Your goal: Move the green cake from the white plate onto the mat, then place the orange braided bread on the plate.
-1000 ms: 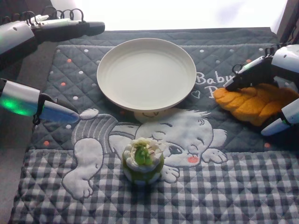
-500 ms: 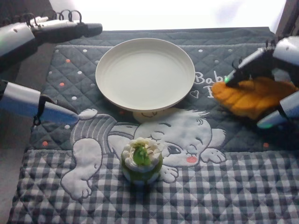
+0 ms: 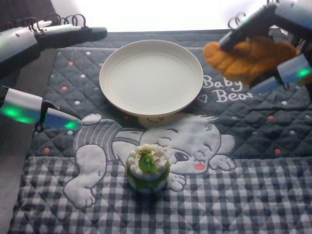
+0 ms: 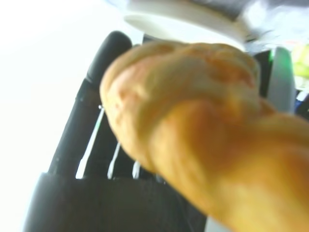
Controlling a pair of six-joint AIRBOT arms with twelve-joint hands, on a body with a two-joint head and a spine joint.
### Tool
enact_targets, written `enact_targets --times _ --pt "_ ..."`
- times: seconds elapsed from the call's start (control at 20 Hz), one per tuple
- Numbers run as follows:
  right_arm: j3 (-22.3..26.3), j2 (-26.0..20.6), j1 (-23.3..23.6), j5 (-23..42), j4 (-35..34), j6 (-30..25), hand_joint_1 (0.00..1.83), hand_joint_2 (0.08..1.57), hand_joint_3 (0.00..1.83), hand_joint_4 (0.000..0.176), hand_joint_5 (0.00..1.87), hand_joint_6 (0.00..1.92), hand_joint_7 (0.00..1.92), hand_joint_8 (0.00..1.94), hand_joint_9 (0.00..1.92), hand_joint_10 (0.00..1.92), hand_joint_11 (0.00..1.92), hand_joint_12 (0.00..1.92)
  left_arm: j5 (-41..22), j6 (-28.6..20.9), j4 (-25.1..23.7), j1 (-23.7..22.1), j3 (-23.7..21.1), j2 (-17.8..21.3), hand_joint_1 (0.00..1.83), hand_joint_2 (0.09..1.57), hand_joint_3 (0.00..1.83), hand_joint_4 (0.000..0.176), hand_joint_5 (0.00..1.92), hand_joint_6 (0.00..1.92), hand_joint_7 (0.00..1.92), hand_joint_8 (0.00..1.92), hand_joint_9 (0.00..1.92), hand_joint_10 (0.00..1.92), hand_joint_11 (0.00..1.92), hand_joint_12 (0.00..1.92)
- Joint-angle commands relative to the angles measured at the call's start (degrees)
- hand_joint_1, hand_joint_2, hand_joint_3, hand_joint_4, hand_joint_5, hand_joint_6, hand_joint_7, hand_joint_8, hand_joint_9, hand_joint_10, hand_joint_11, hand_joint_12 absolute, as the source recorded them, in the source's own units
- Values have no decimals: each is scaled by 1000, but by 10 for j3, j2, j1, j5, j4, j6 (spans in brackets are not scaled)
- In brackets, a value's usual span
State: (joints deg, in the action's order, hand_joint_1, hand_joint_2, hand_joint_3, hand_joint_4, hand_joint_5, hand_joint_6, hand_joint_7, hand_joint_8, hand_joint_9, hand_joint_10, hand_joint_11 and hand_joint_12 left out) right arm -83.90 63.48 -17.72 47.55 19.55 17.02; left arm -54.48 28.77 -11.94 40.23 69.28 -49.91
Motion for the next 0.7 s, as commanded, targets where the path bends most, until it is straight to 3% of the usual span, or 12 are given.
enact_targets --times 0.0,0.1,0.15,0.2,0.25,0.3,0.35,0.4,0.45,0.5,0.55,0.65 --pt "-2 -1 12 63 -21 7 1327 1024 4 0 1316 49 1216 773 1241 831 1107 1277 -74 -2 22 -4 4 1 924 749 0 62 269 4 283 4 297 12 0 755" --pt "-7 10 25 63 -18 11 1309 1018 0 0 1241 263 1270 710 1398 343 1131 1126 -82 -2 22 -4 4 1 924 753 2 70 254 0 271 0 290 7 0 762" --pt "-11 16 31 63 -17 11 1299 1044 1 0 1225 238 1173 916 1425 467 1159 1242 -84 -2 22 -5 4 1 921 769 7 84 216 0 237 0 256 2 0 700" --pt "-16 24 35 63 -17 11 1225 1036 0 0 1203 512 1181 782 1327 842 1152 1396 -86 -2 23 -5 4 2 938 760 2 91 213 1 235 1 239 1 0 635" --pt "-20 29 36 62 -17 11 1375 1016 0 0 1038 683 1277 445 1297 787 1157 978 -86 -2 23 -4 5 2 901 760 2 81 220 5 257 10 247 5 0 619" --pt "-27 39 37 62 -17 11 1396 1037 0 0 942 851 1243 416 1238 802 1230 683 -85 -2 23 -4 5 2 889 759 1 80 231 7 274 11 258 8 0 663" --pt "-37 51 39 62 -17 11 1399 1046 0 0 906 940 1227 403 1224 807 1304 491 -85 -2 23 -4 5 1 846 751 0 89 252 10 304 10 292 13 0 760" --pt "-47 64 42 61 -18 11 1401 1038 0 0 933 923 1244 352 1237 788 1326 397 -86 -2 23 -3 5 -1 818 747 0 81 269 11 324 10 318 17 0 841" --pt "-55 74 46 61 -18 11 1400 1041 5 0 948 868 1180 488 1221 828 1320 376 -88 -2 22 1 5 -3 776 775 9 73 247 2 293 1 298 5 0 841" --pt "-63 83 49 57 -19 11 1406 1012 0 0 1041 718 1271 363 1309 712 1339 414 -92 -2 23 4 5 -4 714 789 14 74 234 0 287 0 296 4 0 847" --pt "-72 93 52 53 -21 11 1311 1034 6 0 1065 686 1240 649 1334 380 1290 562 -96 -2 23 6 5 -4 677 803 16 48 216 0 275 0 288 0 0 817" --pt "-93 115 55 47 -27 11 1283 1077 6 0 984 769 1147 911 1426 228 1169 974 -104 -2 25 9 5 -4 759 800 7 9 257 14 302 10 309 8 0 774"
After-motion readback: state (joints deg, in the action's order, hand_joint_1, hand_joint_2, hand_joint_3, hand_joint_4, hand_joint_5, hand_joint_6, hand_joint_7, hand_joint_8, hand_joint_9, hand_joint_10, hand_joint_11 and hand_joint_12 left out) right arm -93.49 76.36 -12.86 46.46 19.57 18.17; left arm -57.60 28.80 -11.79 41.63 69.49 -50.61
